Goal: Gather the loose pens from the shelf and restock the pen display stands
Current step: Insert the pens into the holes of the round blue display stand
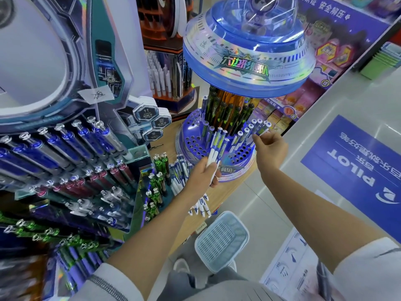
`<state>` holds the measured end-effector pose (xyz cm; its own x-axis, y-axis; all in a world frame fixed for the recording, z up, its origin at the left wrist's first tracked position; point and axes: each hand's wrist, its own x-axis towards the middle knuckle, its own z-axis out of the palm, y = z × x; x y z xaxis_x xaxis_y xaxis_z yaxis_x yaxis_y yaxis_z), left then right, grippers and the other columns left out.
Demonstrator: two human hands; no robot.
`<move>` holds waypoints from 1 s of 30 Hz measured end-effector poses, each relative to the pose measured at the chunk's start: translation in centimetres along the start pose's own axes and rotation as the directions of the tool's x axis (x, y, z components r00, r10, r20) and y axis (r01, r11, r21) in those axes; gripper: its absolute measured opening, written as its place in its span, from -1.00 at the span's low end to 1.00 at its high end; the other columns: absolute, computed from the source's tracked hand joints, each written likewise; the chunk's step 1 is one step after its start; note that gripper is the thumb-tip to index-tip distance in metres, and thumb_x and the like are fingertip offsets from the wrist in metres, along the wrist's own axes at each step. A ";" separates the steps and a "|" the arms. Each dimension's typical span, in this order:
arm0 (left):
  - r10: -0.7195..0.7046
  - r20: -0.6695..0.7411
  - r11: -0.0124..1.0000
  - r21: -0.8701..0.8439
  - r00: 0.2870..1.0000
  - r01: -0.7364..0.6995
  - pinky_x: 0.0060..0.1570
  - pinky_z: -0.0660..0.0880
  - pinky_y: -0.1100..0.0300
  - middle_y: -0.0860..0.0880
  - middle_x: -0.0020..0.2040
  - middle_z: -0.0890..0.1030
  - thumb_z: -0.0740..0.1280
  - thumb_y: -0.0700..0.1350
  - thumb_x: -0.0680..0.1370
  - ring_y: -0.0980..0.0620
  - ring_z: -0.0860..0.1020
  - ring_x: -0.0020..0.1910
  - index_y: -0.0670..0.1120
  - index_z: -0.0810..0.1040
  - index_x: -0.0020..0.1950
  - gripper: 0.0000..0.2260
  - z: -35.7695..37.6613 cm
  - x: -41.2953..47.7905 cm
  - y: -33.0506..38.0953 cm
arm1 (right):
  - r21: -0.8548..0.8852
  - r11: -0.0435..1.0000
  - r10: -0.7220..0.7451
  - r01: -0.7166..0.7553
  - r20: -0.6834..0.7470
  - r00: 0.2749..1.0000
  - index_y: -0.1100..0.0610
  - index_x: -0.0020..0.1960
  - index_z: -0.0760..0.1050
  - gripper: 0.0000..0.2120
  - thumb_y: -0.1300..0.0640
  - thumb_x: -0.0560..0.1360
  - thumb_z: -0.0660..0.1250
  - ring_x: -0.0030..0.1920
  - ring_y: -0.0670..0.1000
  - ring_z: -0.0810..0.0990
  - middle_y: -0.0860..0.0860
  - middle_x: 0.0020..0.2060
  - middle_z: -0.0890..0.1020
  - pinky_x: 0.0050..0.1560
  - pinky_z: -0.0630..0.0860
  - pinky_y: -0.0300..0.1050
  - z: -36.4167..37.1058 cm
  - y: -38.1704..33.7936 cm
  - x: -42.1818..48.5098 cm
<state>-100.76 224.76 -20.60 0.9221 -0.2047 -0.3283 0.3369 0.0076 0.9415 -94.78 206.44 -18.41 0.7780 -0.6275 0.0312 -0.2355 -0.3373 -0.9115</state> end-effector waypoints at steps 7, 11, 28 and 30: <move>0.008 0.017 1.000 0.002 1.000 -0.008 -0.36 0.45 0.29 -0.04 -0.26 0.51 0.12 -0.19 0.66 0.09 0.42 -0.40 -0.23 0.42 0.08 -0.85 -0.3 -0.2 0.0 | -0.075 0.992 0.100 -0.098 0.036 0.994 0.17 -0.15 0.60 -0.81 0.05 0.43 0.49 -0.25 -0.01 0.62 0.06 -0.25 0.68 -0.21 0.51 -0.17 0.5 0.5 0.5; 0.009 0.028 1.000 -0.012 1.000 -0.009 -0.37 0.44 0.27 -0.05 -0.23 0.52 0.12 -0.19 0.66 0.08 0.42 -0.38 -0.25 0.42 0.15 -0.83 -0.4 -0.4 0.0 | -0.128 0.988 0.093 -0.084 0.069 0.993 0.17 -0.19 0.61 -0.79 0.02 0.46 0.46 -0.25 0.01 0.63 0.06 -0.29 0.68 -0.19 0.53 -0.14 0.7 0.8 0.2; 0.037 0.054 0.999 0.025 0.998 -0.038 -0.32 0.48 0.16 -0.04 -0.24 0.59 0.12 -0.19 0.66 0.04 0.48 -0.37 -0.13 0.45 0.13 -0.86 1.8 -1.6 -0.6 | 0.049 0.999 -0.045 0.015 0.701 0.711 0.19 -0.17 0.62 -0.75 -0.02 0.43 0.46 -0.21 0.01 0.49 0.11 -0.27 0.57 -0.11 0.40 -0.14 -2.0 0.5 -3.5; 0.033 0.060 0.999 0.023 0.998 -0.034 -0.29 0.51 0.17 -0.04 -0.21 0.61 0.12 -0.18 0.67 0.02 0.52 -0.34 -0.13 0.43 0.18 -0.85 2.2 -1.8 -0.4 | 0.075 0.997 -0.064 0.015 0.715 0.696 0.15 -0.20 0.62 -0.77 -0.03 0.43 0.44 -0.21 -0.01 0.50 0.08 -0.30 0.58 -0.10 0.41 -0.16 -2.7 0.2 -3.5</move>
<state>-102.96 223.01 -20.25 0.9197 -0.2623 -0.2920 0.3006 -0.0079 0.9537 -99.12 206.65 -17.61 0.9732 0.0866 -0.2132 -0.1797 -0.2928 -0.9391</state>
